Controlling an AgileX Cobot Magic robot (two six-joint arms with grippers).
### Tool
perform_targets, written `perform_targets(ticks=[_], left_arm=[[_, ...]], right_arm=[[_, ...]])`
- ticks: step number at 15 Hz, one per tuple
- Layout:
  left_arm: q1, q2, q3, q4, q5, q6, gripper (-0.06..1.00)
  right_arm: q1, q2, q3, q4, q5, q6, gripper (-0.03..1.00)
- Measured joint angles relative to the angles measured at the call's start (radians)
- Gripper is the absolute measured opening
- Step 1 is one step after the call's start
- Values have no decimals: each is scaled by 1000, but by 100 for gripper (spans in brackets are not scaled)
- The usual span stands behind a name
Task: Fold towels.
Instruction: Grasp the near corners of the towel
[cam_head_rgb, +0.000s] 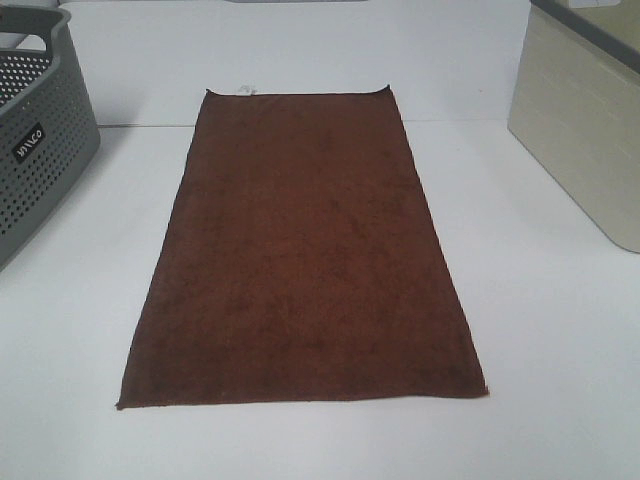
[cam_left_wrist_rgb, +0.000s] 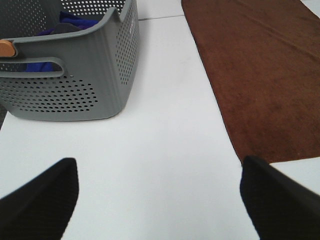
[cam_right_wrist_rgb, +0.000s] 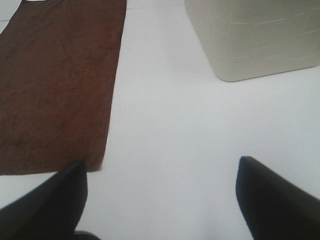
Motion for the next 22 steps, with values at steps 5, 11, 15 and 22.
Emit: perform_targets(ticks=[5, 11, 15, 22], left_arm=[[0, 0, 0, 0, 0, 0, 83], [0, 0, 0, 0, 0, 0, 83], [0, 0, 0, 0, 0, 0, 83], [0, 0, 0, 0, 0, 0, 83]], right_arm=[[0, 0, 0, 0, 0, 0, 77], [0, 0, 0, 0, 0, 0, 77], [0, 0, 0, 0, 0, 0, 77], [0, 0, 0, 0, 0, 0, 77]])
